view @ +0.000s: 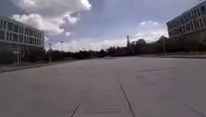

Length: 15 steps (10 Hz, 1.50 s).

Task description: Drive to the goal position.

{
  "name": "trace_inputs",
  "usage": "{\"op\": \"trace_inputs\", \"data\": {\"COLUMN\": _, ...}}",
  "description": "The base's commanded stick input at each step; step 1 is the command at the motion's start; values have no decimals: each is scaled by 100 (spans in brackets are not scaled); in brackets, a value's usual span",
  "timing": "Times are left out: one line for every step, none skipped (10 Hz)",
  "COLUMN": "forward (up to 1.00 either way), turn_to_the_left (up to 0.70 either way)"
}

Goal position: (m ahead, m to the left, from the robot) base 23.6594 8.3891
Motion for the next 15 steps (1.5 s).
{"op": "trace_inputs", "data": {"forward": 70, "turn_to_the_left": 0}}
{"op": "trace_inputs", "data": {"forward": 70, "turn_to_the_left": 0}}
{"op": "trace_inputs", "data": {"forward": 70, "turn_to_the_left": 0}}
{"op": "trace_inputs", "data": {"forward": 70, "turn_to_the_left": 0}}
{"op": "trace_inputs", "data": {"forward": 70, "turn_to_the_left": 0}}
{"op": "trace_inputs", "data": {"forward": 70, "turn_to_the_left": 0}}
{"op": "trace_inputs", "data": {"forward": 70, "turn_to_the_left": 0}}
{"op": "trace_inputs", "data": {"forward": 70, "turn_to_the_left": 0}}
{"op": "trace_inputs", "data": {"forward": 70, "turn_to_the_left": 0}}
{"op": "trace_inputs", "data": {"forward": 70, "turn_to_the_left": 0}}
{"op": "trace_inputs", "data": {"forward": 70, "turn_to_the_left": 0}}
{"op": "trace_inputs", "data": {"forward": 70, "turn_to_the_left": 0}}
{"op": "trace_inputs", "data": {"forward": 70, "turn_to_the_left": 0}}
{"op": "trace_inputs", "data": {"forward": 70, "turn_to_the_left": 0}}
{"op": "trace_inputs", "data": {"forward": 70, "turn_to_the_left": 0}}
